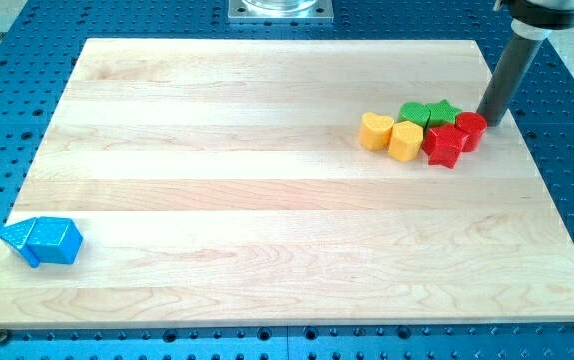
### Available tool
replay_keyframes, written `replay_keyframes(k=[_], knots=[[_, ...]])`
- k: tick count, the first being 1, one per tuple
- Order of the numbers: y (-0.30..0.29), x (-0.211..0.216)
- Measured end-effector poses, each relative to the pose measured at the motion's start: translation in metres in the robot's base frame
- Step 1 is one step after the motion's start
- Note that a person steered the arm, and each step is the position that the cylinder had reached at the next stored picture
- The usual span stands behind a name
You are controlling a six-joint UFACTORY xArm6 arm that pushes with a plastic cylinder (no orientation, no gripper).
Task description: Place the red blocks parallel to each other
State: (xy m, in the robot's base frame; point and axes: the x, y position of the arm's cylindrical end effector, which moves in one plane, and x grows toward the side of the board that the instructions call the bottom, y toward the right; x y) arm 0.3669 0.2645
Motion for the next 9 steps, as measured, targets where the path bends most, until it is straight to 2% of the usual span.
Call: replay_keyframes(k=[2, 5, 6, 7, 8, 9], knots=[[-0.049, 0.026], [-0.083, 0.041], [-0.061, 0.057], [-0.011, 0.049], [0.003, 0.074], [0.032, 0.067]])
